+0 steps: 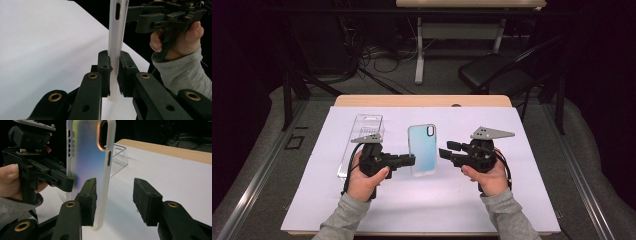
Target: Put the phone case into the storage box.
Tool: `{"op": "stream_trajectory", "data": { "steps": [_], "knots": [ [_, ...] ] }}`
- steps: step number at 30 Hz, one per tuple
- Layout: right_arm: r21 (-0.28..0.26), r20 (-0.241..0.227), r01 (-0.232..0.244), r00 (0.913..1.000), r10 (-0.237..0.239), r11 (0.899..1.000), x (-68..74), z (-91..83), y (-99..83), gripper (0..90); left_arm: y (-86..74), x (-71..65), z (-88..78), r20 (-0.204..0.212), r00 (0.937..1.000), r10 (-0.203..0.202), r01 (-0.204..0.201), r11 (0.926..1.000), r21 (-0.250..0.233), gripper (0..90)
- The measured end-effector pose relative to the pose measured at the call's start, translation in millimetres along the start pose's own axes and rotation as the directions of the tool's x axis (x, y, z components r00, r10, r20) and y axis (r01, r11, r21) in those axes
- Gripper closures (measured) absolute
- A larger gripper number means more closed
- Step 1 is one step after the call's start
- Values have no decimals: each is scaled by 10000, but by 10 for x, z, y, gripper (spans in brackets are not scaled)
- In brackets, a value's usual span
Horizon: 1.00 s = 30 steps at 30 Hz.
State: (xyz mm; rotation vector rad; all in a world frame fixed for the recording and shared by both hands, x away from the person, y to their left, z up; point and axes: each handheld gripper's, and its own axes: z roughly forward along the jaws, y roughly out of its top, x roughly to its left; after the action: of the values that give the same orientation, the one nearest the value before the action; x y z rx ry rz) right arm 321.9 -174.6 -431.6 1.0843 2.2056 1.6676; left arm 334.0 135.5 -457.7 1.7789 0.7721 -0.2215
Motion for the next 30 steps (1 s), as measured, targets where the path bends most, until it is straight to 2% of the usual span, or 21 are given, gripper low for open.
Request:
{"op": "stream_trajectory", "data": {
  "steps": [7, 9, 13, 20, 30],
  "knots": [
    [29, 74, -52, 10000, 51, 10000, 12, 5, -4, 540, -23, -5, 55, 160, 9998, 112, -113, 9999, 105, 819],
    [81, -159, -90, 9998, 91, 9999, 17, 10, -5, 555, -29, -10, 68, 168, 9998, 104, -107, 9999, 135, 819],
    [306, -1, 88, 10000, -88, 9995, 24, 26, -10, 579, -39, -17, 91, 179, 9998, 103, -107, 9998, 184, 819],
    [433, 13, 68, 10000, -69, 9990, 19, 32, -15, 622, -53, -26, 121, 281, 9995, 168, -176, 9995, 270, 819],
    [561, -380, -197, 9990, 219, 9982, -13, 41, -27, 695, -72, -26, 158, 333, 9993, 187, -198, 9993, 314, 819]
  ]
}}
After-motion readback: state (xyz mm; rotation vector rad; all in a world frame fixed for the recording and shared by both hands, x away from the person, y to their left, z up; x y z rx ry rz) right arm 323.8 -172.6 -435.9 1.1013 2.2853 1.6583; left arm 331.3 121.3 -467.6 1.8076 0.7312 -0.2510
